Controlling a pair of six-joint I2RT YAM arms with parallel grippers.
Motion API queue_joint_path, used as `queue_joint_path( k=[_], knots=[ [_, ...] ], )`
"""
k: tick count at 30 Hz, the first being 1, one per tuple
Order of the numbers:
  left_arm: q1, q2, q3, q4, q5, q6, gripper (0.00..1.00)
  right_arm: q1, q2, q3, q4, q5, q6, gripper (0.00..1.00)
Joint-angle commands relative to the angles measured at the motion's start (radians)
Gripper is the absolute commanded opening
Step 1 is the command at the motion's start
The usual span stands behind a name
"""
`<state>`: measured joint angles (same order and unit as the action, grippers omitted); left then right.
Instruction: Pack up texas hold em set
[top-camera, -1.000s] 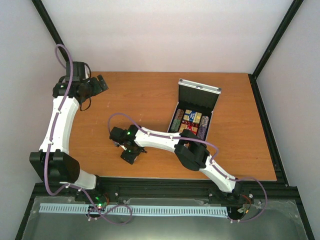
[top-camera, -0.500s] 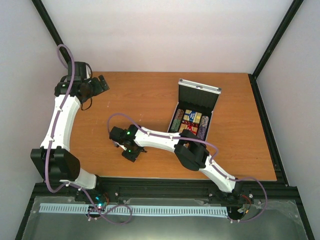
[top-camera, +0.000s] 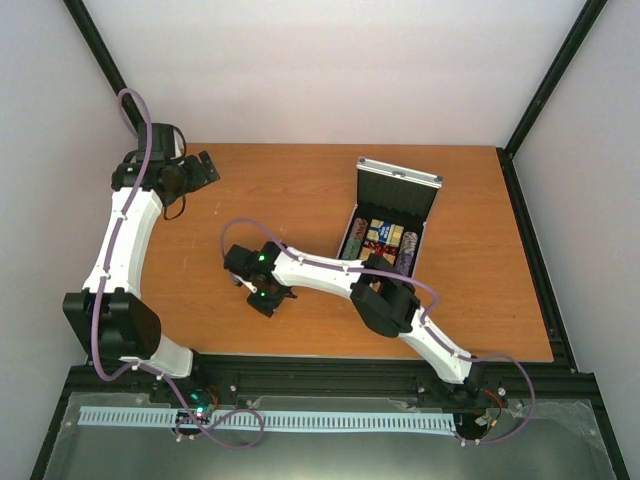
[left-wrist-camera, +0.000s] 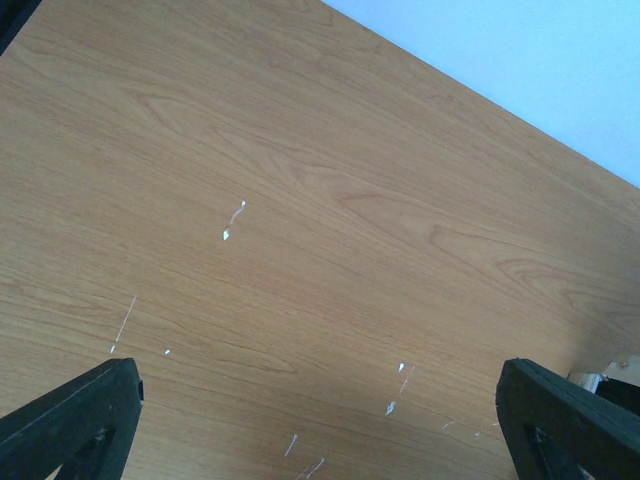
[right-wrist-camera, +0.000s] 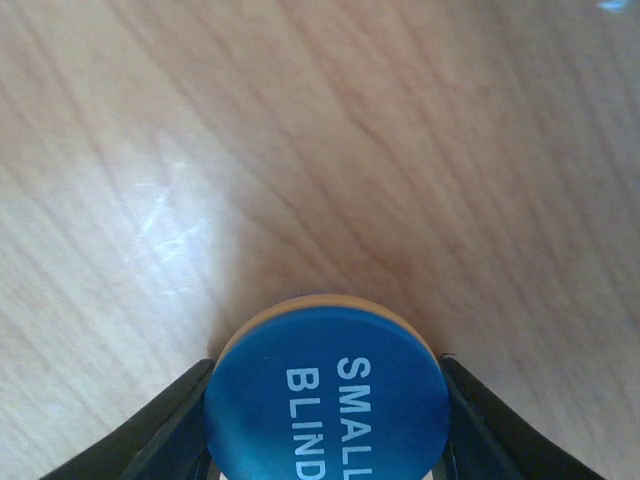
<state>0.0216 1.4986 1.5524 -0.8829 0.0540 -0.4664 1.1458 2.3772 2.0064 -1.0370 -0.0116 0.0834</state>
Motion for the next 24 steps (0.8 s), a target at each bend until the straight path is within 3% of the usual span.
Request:
queue_joint_path(
  k=[1, 13, 24],
  knots=[
    [0.009, 0.005, 0.014, 0.010, 0.003, 0.023, 1.00, -0.034, -0.049, 0.003, -0.003, 0.009, 0.012, 0.31],
    [0.009, 0.013, 0.014, 0.013, 0.014, 0.024, 1.00, -0.158, -0.172, -0.050, -0.034, 0.064, 0.024, 0.30],
    [0.008, 0.018, 0.011, 0.013, 0.021, 0.028, 1.00, -0.353, -0.313, -0.258, -0.005, 0.197, 0.019, 0.30]
  ],
)
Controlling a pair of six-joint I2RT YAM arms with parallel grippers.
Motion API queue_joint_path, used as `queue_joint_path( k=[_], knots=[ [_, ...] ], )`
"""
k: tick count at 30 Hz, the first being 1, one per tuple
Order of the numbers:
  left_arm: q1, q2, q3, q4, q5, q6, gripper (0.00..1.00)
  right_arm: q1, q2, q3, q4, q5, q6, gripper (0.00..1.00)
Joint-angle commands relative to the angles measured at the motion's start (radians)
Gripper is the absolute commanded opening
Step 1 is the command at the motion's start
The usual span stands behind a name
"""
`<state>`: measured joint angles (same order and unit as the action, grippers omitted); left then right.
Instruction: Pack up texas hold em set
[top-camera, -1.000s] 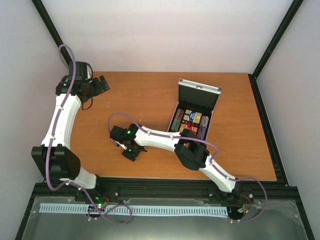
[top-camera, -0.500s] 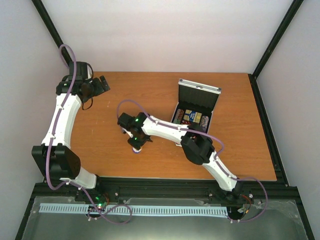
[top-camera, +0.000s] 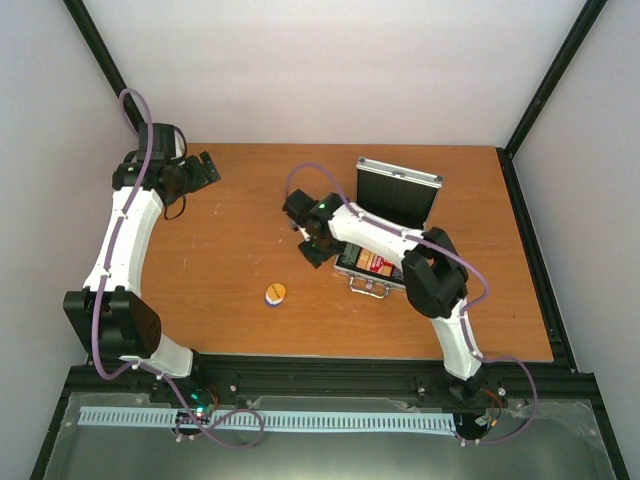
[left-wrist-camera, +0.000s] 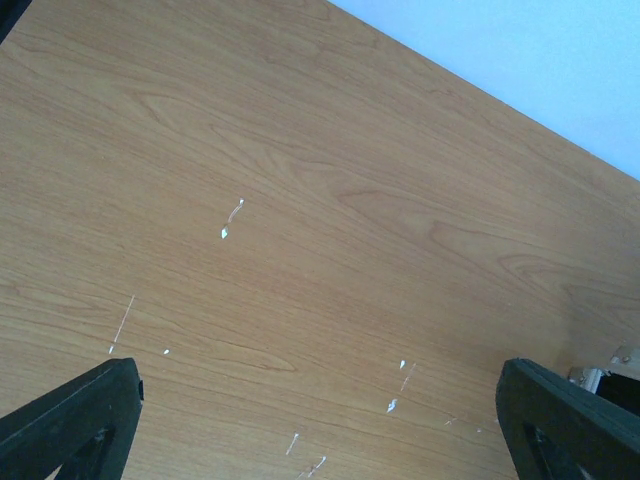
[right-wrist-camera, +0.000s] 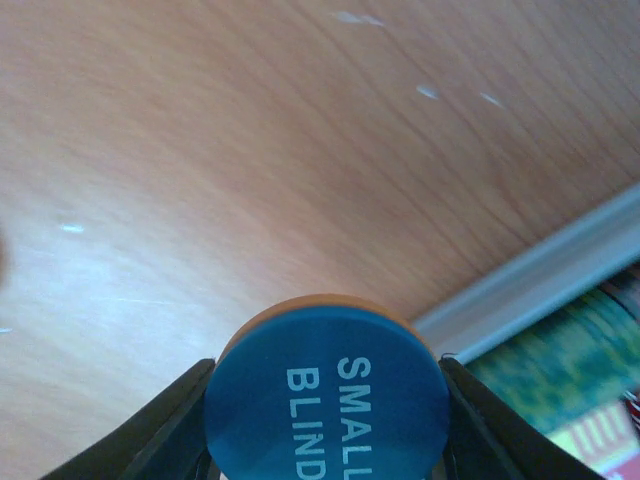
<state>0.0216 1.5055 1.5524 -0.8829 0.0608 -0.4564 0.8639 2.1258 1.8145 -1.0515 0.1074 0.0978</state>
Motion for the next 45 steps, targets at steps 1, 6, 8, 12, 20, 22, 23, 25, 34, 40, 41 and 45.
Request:
queue_joint_path(
  k=[1, 6, 8, 12, 20, 22, 23, 25, 34, 40, 41, 45],
  knots=[
    [0.008, 0.012, 0.012, 0.012, 0.014, 0.019, 1.00, -0.091, -0.075, -0.084, 0.016, 0.089, 0.003, 0.30],
    [0.008, 0.018, 0.011, 0.010, 0.016, 0.022, 1.00, -0.184, -0.138, -0.165, 0.049, 0.128, -0.001, 0.30],
    [0.009, 0.023, 0.010, 0.009, 0.017, 0.024, 1.00, -0.214, -0.156, -0.193, 0.067, 0.135, -0.003, 0.31],
    [0.008, 0.030, 0.007, 0.009, 0.018, 0.022, 1.00, -0.264, -0.164, -0.239, 0.088, 0.141, -0.016, 0.31],
    [0.008, 0.046, 0.010, 0.009, 0.015, 0.020, 1.00, -0.345, -0.143, -0.285, 0.136, 0.153, -0.042, 0.31],
    [0.008, 0.049, 0.012, 0.009, 0.016, 0.021, 1.00, -0.360, -0.138, -0.287, 0.147, 0.153, -0.047, 0.31],
    [0.008, 0.049, 0.012, 0.009, 0.015, 0.021, 1.00, -0.366, -0.136, -0.289, 0.157, 0.154, -0.049, 0.32],
    [0.008, 0.055, 0.012, 0.009, 0.016, 0.021, 1.00, -0.375, -0.129, -0.284, 0.168, 0.150, -0.054, 0.32],
    [0.009, 0.076, 0.031, 0.002, 0.012, 0.029, 1.00, -0.388, -0.065, -0.253, 0.183, 0.125, -0.061, 0.45],
    [0.008, 0.093, 0.049, -0.005, 0.014, 0.038, 1.00, -0.390, -0.073, -0.244, 0.184, 0.118, -0.054, 0.74],
    [0.009, 0.095, 0.049, -0.005, 0.014, 0.040, 1.00, -0.390, -0.081, -0.246, 0.184, 0.115, -0.049, 0.78],
    [0.008, 0.106, 0.053, 0.000, 0.024, 0.041, 1.00, -0.389, -0.125, -0.249, 0.171, 0.085, -0.034, 0.83]
  ],
)
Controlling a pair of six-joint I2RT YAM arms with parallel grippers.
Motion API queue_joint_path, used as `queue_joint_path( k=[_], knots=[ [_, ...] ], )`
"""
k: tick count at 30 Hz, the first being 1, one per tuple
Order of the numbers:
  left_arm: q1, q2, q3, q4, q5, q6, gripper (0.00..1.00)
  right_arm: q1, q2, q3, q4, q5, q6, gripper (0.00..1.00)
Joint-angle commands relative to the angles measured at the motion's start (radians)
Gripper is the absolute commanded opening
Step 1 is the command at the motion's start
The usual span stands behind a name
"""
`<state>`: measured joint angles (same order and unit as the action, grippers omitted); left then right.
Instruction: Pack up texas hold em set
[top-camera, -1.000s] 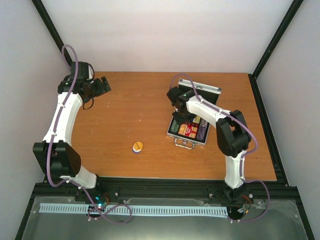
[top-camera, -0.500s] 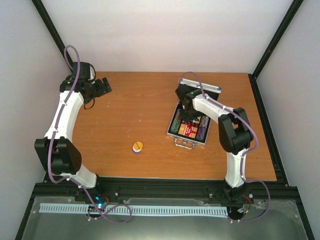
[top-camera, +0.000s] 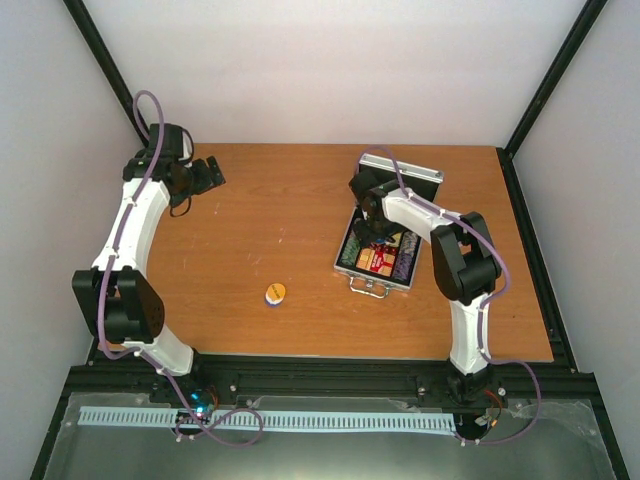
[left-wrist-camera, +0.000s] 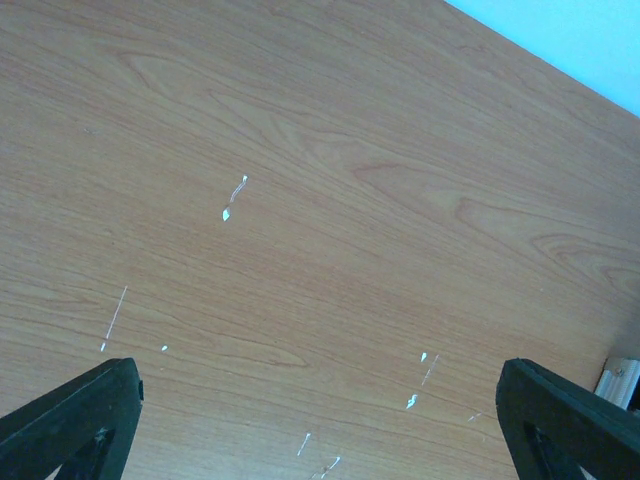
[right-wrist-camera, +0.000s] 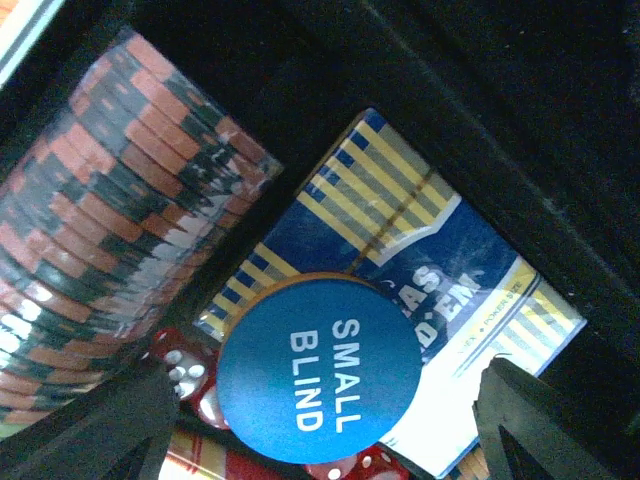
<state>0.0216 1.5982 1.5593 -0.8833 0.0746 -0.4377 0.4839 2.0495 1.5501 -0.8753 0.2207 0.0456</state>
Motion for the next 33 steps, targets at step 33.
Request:
queue_joint_path(
  k=[33],
  knots=[
    [0.008, -0.093, -0.022, -0.020, -0.009, 0.046, 1.00, 0.551, 0.243, 0.396, -0.112, -0.340, 0.055, 0.89]
  ],
)
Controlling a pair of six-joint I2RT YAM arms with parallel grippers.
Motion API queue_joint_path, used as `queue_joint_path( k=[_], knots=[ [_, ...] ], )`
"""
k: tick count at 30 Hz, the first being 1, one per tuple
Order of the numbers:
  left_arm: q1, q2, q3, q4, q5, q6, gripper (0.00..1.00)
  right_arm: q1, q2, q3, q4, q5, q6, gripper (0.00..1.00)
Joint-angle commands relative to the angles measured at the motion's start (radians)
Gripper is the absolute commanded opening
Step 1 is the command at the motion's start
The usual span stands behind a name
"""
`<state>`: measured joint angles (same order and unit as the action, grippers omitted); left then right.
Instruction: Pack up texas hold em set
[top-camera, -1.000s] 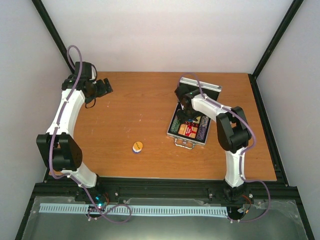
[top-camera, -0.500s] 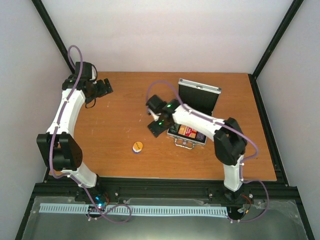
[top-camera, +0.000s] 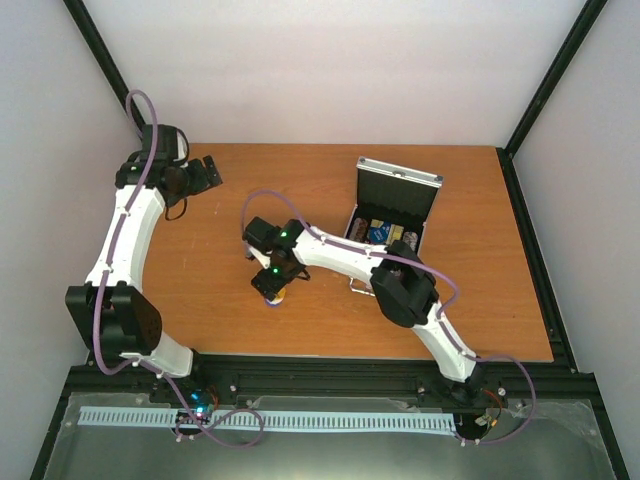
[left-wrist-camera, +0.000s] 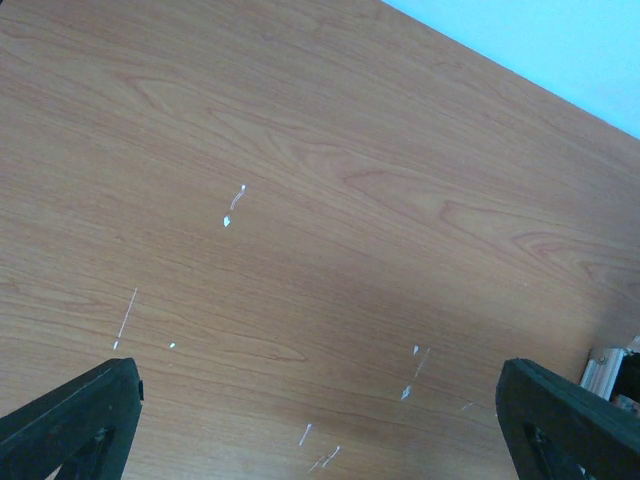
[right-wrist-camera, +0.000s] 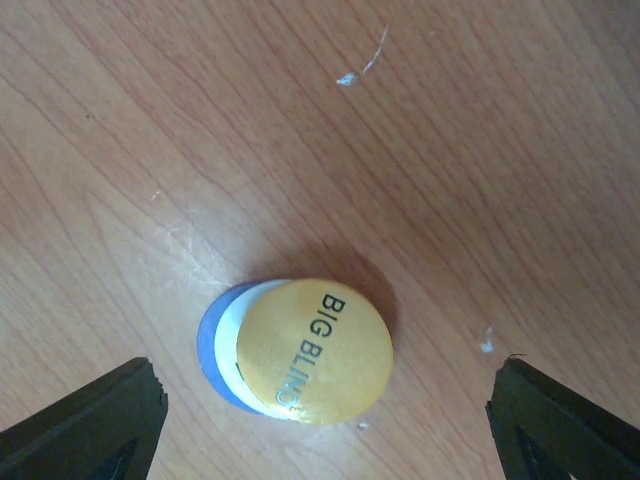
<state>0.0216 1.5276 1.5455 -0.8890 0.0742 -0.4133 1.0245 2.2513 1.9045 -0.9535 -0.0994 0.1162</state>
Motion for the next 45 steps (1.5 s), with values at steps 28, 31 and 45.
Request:
queue_joint_path(
  k=[28, 31, 45],
  knots=[
    [0.008, -0.022, -0.019, -0.009, -0.010, 0.037, 1.00, 0.085, 0.163, 0.080, -0.114, 0.046, -0.020, 0.80],
    [0.008, -0.023, -0.018, -0.008, -0.011, 0.037, 1.00, 0.085, 0.164, 0.056, -0.114, 0.066, -0.020, 0.77],
    [0.008, -0.023, -0.024, -0.009, -0.014, 0.034, 1.00, 0.082, 0.167, 0.009, -0.091, 0.114, -0.027, 0.60]
  ],
)
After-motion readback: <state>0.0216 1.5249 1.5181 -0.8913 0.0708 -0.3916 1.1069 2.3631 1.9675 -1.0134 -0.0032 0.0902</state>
